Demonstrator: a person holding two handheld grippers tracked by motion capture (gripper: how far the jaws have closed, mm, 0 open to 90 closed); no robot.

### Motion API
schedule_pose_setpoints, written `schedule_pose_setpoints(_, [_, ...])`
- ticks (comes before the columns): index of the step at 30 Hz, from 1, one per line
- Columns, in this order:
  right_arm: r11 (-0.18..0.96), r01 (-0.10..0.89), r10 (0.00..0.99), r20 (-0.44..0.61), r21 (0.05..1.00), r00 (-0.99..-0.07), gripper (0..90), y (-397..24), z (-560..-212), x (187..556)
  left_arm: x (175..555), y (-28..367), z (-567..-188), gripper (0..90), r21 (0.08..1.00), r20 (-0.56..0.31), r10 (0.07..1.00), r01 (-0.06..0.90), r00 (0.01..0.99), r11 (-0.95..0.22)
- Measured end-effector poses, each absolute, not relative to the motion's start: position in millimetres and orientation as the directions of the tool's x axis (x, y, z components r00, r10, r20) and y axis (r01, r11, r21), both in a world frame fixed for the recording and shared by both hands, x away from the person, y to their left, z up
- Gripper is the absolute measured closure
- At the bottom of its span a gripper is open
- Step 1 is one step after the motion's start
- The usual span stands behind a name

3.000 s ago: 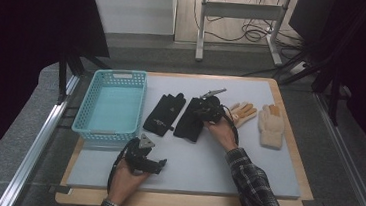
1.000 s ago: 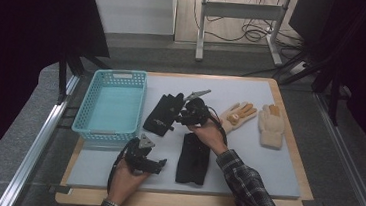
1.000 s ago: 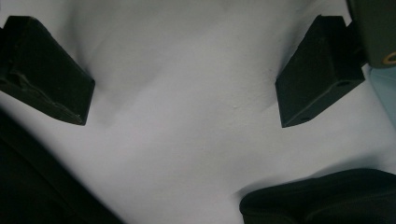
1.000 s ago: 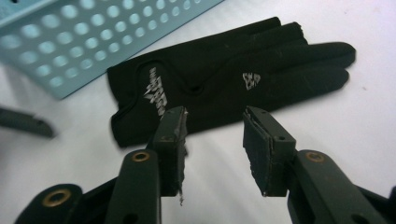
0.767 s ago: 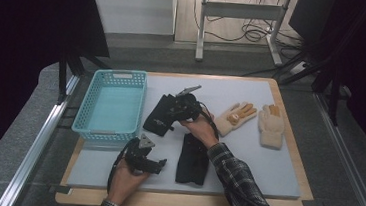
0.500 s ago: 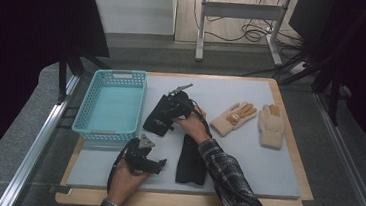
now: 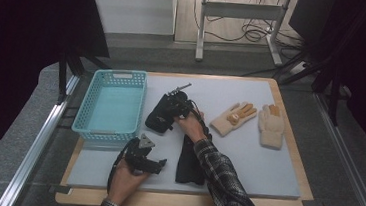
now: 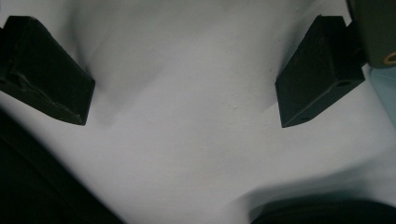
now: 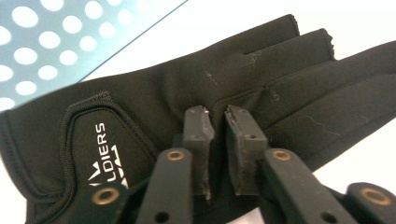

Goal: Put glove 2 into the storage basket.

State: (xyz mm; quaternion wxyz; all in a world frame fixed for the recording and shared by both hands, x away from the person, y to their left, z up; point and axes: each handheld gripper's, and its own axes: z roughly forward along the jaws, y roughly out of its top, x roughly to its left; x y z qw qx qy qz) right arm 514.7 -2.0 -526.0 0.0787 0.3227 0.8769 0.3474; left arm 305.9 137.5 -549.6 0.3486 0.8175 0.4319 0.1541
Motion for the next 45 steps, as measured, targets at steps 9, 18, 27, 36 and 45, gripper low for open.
schedule_pose_setpoints(9, [0.606, 0.443, 0.582, 0.011, 0.661, -0.813, 87.7, -4, -512, 506, 306, 138, -550, 4.9, 0.703, -0.050, 0.813, 0.599, 0.579, -0.384])
schedule_pose_setpoints(18, [0.603, 0.401, 0.550, 0.005, 0.690, -0.835, 87.7, -14, -489, 492, 306, 138, -550, 4.9, 0.703, -0.050, 0.813, 0.599, 0.580, -0.384])
schedule_pose_setpoints(27, [0.591, 0.382, 0.537, 0.007, 0.710, -0.843, 87.7, -30, -464, 479, 306, 138, -550, 4.9, 0.703, -0.050, 0.813, 0.599, 0.580, -0.384])
schedule_pose_setpoints(36, [0.587, 0.371, 0.516, 0.020, 0.719, -0.856, 87.7, -60, -445, 463, 306, 138, -550, 4.9, 0.702, -0.048, 0.813, 0.598, 0.580, -0.386])
schedule_pose_setpoints(45, [0.565, 0.363, 0.499, 0.043, 0.741, -0.865, 87.6, -94, -428, 436, 306, 138, -550, 4.9, 0.701, -0.045, 0.812, 0.597, 0.582, -0.390])
